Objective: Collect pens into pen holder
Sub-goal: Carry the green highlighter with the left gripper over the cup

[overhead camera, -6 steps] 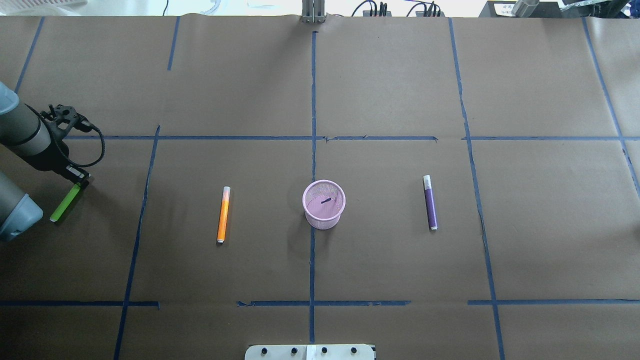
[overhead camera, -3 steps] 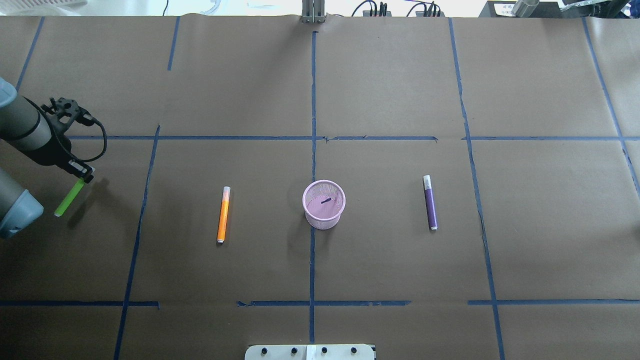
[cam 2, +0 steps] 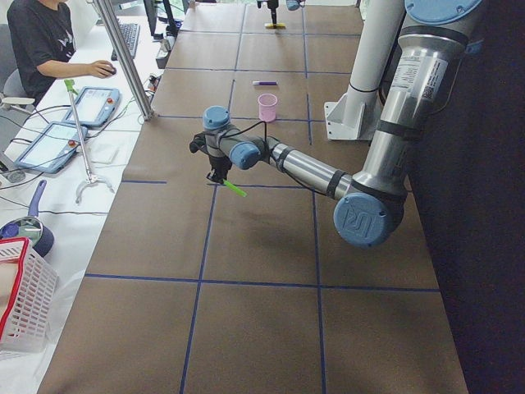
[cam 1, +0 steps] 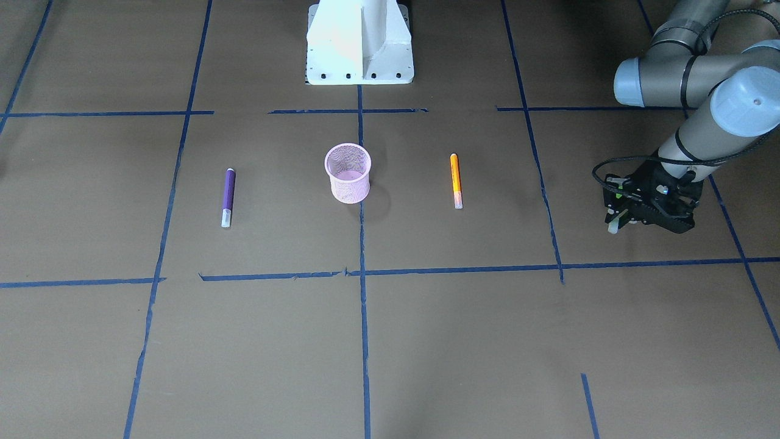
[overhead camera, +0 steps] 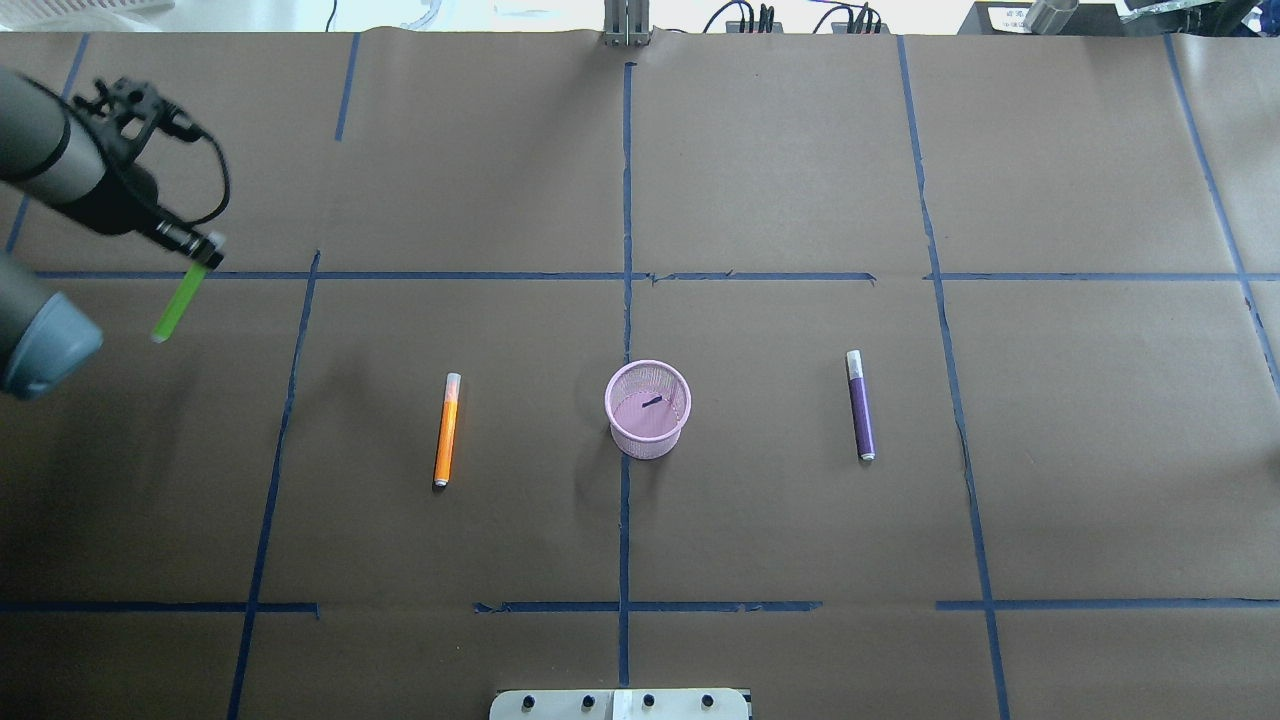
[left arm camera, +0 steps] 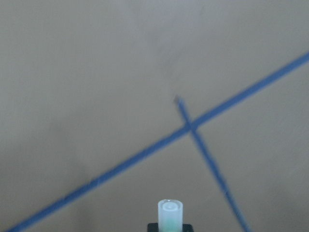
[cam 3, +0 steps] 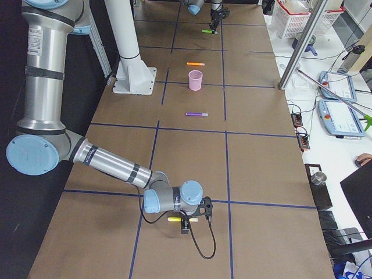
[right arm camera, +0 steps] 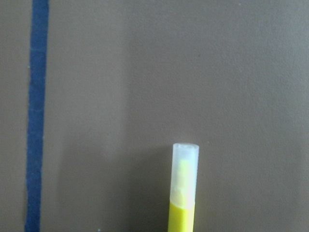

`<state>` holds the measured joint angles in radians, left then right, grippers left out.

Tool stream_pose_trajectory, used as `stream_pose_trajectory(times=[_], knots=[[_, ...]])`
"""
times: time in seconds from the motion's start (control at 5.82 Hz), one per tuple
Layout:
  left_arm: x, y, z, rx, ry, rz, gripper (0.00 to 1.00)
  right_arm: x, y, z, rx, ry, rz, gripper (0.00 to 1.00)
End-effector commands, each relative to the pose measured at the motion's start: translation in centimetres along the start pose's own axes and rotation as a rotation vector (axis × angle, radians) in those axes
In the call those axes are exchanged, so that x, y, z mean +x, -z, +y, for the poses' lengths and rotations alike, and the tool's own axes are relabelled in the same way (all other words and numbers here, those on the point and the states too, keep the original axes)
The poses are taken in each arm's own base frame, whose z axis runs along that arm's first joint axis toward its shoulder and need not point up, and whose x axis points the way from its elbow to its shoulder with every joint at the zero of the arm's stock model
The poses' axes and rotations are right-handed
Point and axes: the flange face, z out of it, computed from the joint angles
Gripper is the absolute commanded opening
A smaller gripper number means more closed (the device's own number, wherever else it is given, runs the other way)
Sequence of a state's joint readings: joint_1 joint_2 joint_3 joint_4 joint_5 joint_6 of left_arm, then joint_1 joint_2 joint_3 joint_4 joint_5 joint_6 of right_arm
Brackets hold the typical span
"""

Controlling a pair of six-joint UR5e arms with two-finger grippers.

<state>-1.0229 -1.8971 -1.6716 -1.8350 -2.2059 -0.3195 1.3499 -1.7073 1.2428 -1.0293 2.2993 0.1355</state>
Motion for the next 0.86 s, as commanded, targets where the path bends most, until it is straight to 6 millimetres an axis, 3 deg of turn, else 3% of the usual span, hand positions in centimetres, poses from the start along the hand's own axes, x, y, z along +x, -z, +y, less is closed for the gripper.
stream_pose_trajectory(times=[0.0,0.17,0.52,0.69], knots=[[6.8,5.1,-8.0,0.126,0.087,0.056,0.0,-0.4,0.3,-0.3,0.006,0.006,-0.012,1.0],[9.1,5.6,-9.1,0.138,0.105,0.08,0.0,-0.5,0.4,-0.4,0.01,0.011,-0.012,1.0],[17.2,4.7,-11.4,0.179,0.135,0.101,0.0,-0.7,0.6,-0.6,0.023,0.023,-0.014,1.0],[19.5,4.6,-11.9,0.2,0.116,0.101,0.0,-0.9,0.7,-0.7,0.042,0.039,-0.017,1.0]])
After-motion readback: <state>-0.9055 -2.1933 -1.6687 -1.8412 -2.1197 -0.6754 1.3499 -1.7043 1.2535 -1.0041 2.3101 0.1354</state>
